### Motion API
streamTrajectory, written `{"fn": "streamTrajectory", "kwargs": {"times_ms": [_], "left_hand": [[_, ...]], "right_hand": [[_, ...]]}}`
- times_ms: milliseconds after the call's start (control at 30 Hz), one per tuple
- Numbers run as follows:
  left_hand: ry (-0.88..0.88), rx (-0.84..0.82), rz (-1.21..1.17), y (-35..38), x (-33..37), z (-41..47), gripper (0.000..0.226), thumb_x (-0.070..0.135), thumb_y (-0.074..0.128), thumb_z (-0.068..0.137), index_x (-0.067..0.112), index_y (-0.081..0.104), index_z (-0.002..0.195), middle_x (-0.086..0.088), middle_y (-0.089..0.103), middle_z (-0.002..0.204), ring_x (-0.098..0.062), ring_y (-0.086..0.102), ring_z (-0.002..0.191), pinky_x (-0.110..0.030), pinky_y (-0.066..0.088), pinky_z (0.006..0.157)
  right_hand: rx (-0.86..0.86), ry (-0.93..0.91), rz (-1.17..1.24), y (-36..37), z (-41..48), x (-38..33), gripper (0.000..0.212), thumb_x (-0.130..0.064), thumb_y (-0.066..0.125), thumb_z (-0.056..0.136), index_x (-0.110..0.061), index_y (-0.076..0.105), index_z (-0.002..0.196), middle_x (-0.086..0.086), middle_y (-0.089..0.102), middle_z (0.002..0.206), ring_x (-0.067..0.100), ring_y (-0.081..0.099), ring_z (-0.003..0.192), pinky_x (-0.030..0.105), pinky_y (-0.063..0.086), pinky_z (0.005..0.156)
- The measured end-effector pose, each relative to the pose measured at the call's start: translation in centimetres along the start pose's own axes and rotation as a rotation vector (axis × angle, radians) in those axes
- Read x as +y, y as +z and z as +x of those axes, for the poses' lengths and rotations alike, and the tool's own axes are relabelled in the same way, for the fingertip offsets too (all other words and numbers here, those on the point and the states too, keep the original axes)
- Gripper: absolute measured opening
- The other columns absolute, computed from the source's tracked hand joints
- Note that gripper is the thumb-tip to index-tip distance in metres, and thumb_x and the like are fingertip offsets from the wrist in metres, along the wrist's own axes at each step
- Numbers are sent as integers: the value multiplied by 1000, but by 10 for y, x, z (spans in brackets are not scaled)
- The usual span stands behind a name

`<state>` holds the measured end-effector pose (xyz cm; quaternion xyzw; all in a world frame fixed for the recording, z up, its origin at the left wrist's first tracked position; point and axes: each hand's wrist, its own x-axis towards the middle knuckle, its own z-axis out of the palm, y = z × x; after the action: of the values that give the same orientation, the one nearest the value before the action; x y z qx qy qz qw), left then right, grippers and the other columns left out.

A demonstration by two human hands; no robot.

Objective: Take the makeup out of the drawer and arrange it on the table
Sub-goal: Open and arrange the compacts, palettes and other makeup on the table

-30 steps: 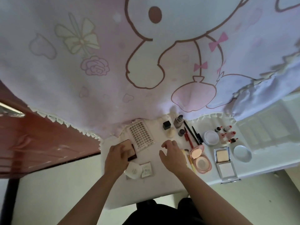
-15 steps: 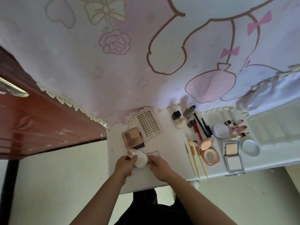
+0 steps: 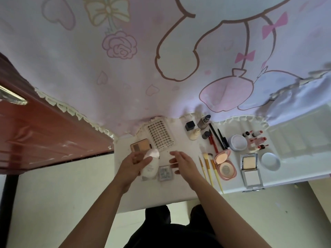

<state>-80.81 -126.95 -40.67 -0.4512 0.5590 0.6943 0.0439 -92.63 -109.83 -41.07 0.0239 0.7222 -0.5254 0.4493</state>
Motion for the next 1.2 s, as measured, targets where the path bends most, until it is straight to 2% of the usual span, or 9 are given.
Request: {"fn": "streamTrajectory", "kwargs": {"times_ms": [133, 267, 433, 667, 733, 867, 967, 1067, 1200], "left_hand": [[108, 8, -9, 23, 27, -3, 44, 43, 80, 67, 10, 72, 96, -8, 74, 96, -21, 65, 86, -32, 53, 71], [194, 14, -15, 46, 44, -7, 29, 45, 67, 88, 17, 76, 93, -5, 74, 100, -20, 67, 91, -37, 55, 80], [147, 152, 156, 71, 49, -13, 43, 58, 45, 97, 21, 66, 97, -3, 69, 97, -22, 67, 88, -39, 56, 70], [331, 254, 387, 99, 39, -28, 37, 40, 37, 104, 16, 61, 89, -4, 67, 87, -23, 64, 82, -41, 52, 75], [287, 247, 354, 104, 38, -28, 35, 38, 37, 105, 17, 61, 90, -7, 66, 89, -24, 64, 83, -42, 53, 73], [-75, 150, 134, 108, 47, -28, 31, 38, 37, 104, 19, 60, 93, -7, 61, 85, -17, 54, 66, -25, 41, 52], [-83, 120, 118, 109, 50, -30, 29, 37, 38, 104, 20, 59, 93, -5, 59, 84, -16, 53, 67, -24, 39, 52], [199, 241, 254, 111, 50, -31, 33, 37, 33, 106, 20, 56, 91, -6, 65, 90, -20, 62, 77, -33, 52, 63], [511, 364, 458, 112, 48, -36, 34, 29, 33, 106, 10, 52, 86, -4, 59, 75, -11, 54, 63, -10, 41, 53]], "right_hand": [[-58, -111, -75, -4, -10, -28, 41, -54, 38, 103, -24, 65, 112, -1, 65, 80, 10, 62, 73, 27, 49, 69], [-9, -177, -81, -6, -20, -38, 38, -47, 47, 102, -11, 58, 103, -1, 58, 77, 8, 52, 61, 19, 46, 56], [-17, -92, 100, -13, -30, -37, 33, -43, 45, 104, -11, 52, 103, -5, 49, 69, 3, 42, 52, 18, 40, 52], [144, -145, -206, -16, -40, -29, 42, -59, 38, 101, -24, 52, 81, -9, 57, 74, 8, 53, 68, 28, 42, 66], [220, -228, -307, -17, -42, -26, 41, -56, 37, 102, -24, 47, 77, -8, 56, 68, 7, 52, 63, 29, 43, 64], [239, -465, -630, -28, -44, -25, 36, -52, 32, 103, -21, 43, 87, -5, 59, 63, 9, 50, 51, 23, 34, 48], [204, -572, -664, -36, -43, -25, 34, -55, 33, 101, -24, 45, 92, -5, 64, 73, 8, 56, 59, 22, 38, 54], [182, -427, -443, -37, -46, -31, 52, -70, 28, 94, -24, 52, 97, -7, 64, 84, 6, 60, 75, 29, 46, 69], [29, 9, -269, -35, -48, -45, 61, -71, 24, 96, -19, 54, 107, -4, 56, 81, 12, 52, 70, 29, 43, 63]]}}
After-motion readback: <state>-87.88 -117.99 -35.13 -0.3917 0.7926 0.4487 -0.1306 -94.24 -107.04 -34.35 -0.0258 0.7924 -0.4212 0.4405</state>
